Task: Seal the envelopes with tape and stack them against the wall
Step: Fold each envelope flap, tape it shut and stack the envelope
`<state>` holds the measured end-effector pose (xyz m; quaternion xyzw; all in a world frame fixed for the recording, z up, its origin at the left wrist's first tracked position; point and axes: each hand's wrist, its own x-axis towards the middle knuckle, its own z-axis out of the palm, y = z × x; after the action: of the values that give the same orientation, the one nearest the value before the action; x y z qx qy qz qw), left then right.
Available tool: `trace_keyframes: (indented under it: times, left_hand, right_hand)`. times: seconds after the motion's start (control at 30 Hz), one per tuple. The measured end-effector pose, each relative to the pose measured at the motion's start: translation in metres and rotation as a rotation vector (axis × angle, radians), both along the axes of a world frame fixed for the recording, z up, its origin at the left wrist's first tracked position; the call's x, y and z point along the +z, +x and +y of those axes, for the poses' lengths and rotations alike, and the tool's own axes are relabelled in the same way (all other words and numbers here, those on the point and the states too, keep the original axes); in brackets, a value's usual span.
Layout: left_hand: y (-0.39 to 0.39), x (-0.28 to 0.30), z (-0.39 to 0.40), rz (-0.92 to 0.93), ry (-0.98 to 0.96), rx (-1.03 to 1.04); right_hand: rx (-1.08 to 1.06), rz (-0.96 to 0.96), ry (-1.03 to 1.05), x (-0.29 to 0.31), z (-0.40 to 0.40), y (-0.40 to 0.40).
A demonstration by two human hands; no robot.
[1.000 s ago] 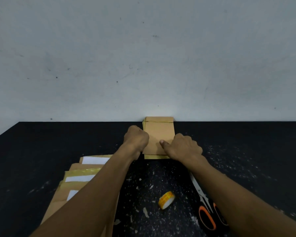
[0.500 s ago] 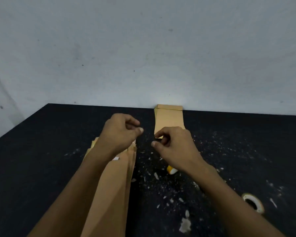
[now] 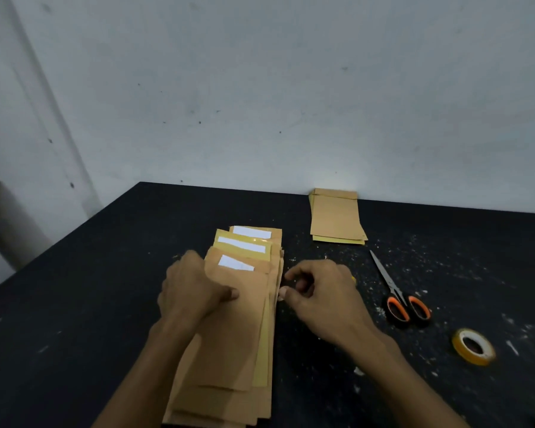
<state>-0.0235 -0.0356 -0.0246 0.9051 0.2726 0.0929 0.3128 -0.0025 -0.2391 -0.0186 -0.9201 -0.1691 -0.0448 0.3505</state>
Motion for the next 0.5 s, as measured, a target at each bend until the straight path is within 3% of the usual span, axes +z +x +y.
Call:
trace_keyframes:
  times: [0.2, 0.33, 0.5]
  left_hand:
    - [-0.009, 0.014, 0.003, -0.318, -0.09, -0.087]
    - [-0.022, 0.043, 0.001, -0.382, -0.247, -0.288]
    - [-0.043, 0.079, -0.009, -0.393, -0.37, -0.477]
  right_hand:
    - [-0.019, -0.049, 0.076, 0.01, -0.007, -0.005]
    - [0.019, -0.148, 0.241, 0.033, -0.008, -0.003]
    - [0.288, 0.11, 0.361, 0.076, -0.019, -0.002]
